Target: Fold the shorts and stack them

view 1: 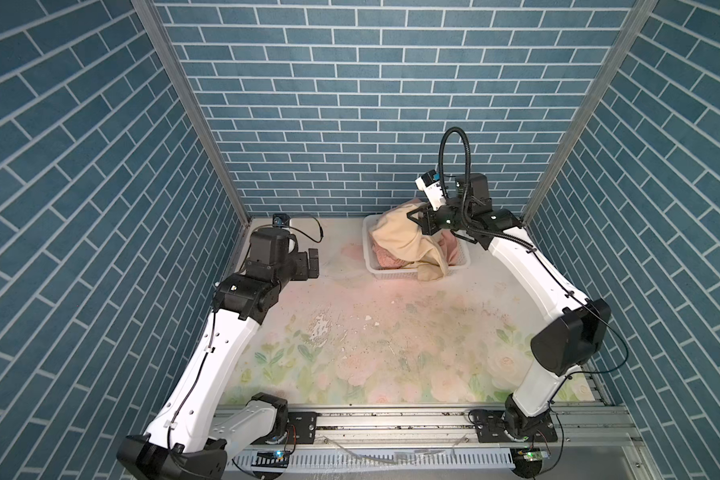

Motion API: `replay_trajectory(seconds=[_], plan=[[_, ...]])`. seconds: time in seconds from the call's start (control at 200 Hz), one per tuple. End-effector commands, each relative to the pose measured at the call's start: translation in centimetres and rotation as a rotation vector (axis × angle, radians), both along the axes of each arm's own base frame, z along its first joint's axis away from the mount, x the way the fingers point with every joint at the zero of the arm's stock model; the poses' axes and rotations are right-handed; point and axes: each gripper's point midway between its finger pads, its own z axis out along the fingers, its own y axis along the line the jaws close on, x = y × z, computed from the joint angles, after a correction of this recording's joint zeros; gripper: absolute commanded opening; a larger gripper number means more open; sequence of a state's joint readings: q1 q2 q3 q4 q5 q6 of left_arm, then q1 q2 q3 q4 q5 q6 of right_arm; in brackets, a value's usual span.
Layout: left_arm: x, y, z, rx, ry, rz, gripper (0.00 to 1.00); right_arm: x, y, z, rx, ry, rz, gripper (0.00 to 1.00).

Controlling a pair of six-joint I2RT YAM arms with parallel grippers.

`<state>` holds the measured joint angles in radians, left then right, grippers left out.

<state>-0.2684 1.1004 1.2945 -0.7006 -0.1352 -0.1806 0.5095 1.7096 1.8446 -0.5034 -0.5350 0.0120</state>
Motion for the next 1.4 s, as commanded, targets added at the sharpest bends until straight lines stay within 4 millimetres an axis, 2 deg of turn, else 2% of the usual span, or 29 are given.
replay_trajectory(seconds=[0.0, 0.105, 0.175, 0.225, 0.3, 0.4, 0.48, 0.58, 0.72, 0.765, 0.795, 0.845, 0.94, 1.075, 1.16, 1.24, 1.315, 1.39], plan=[[0.0, 1.0, 0.0, 0.026, 0.03, 0.015, 1.0, -6.9, 1.7, 4.2, 0.023, -0.086, 0.211, 0.0], [0.4, 1.5, 0.6, 0.01, 0.02, 0.022, 1.0, -9.9, 2.9, 6.2, 0.048, -0.125, 0.269, 0.0], [0.5, 1.9, 0.7, 0.003, 0.024, 0.031, 1.0, -10.1, 3.2, 6.4, 0.045, -0.132, 0.255, 0.0], [0.6, 2.3, 0.7, -0.004, 0.031, 0.041, 1.0, -9.9, 3.7, 5.6, 0.022, -0.125, 0.242, 0.0], [0.5, 2.7, 0.5, -0.016, 0.041, 0.048, 1.0, -9.1, 4.6, 3.1, -0.022, -0.087, 0.231, 0.0], [0.2, 2.6, -0.1, -0.029, 0.062, 0.039, 1.0, -7.5, 6.4, -2.1, -0.091, 0.003, 0.235, 0.0], [0.0, 1.8, -1.1, -0.052, 0.091, 0.001, 1.0, -6.3, 7.8, -6.1, -0.135, 0.073, 0.24, 0.0], [-0.3, -1.2, -3.0, -0.16, 0.132, -0.133, 1.0, -5.1, 9.3, -10.2, -0.174, 0.133, 0.236, 0.0], [-0.5, -4.9, -6.2, -0.301, 0.196, -0.275, 1.0, -4.0, 10.5, -13.8, -0.194, 0.19, 0.228, 0.0], [-0.6, -5.5, -7.4, -0.3, 0.224, -0.284, 1.0, -4.0, 10.4, -14.3, -0.203, 0.204, 0.232, 0.18], [-0.6, -5.9, -8.0, -0.286, 0.239, -0.291, 1.0, -4.3, 10.3, -14.1, -0.205, 0.204, 0.235, 0.24], [-0.7, -6.9, -8.8, -0.244, 0.267, -0.32, 1.0, -4.2, 9.6, -13.2, -0.195, 0.184, 0.215, 0.34], [-0.7, -9.3, -9.0, -0.173, 0.277, -0.393, 1.0, -4.0, 7.3, -10.0, -0.138, 0.122, 0.135, 0.52], [0.1, -13.7, -9.2, -0.174, 0.245, -0.521, 1.0, -3.7, 1.6, -7.2, -0.092, 0.085, -0.032, 0.57], [1.1, -15.5, -10.6, -0.168, 0.261, -0.549, 1.0, -3.7, -2.9, -6.8, -0.057, 0.099, -0.149, 0.59], [2.0, -16.4, -12.6, -0.132, 0.295, -0.549, 1.0, -4.3, -6.8, -6.7, -0.033, 0.096, -0.254, 0.62], [2.3, -17.1, -14.4, -0.117, 0.342, -0.568, 1.0, -5.1, -9.7, -7.0, -0.035, 0.091, -0.331, 0.66], [1.9, -17.5, -16.1, -0.114, 0.401, -0.575, 1.0, -6.0, -11.6, -7.5, -0.056, 0.101, -0.38, 0.68]])
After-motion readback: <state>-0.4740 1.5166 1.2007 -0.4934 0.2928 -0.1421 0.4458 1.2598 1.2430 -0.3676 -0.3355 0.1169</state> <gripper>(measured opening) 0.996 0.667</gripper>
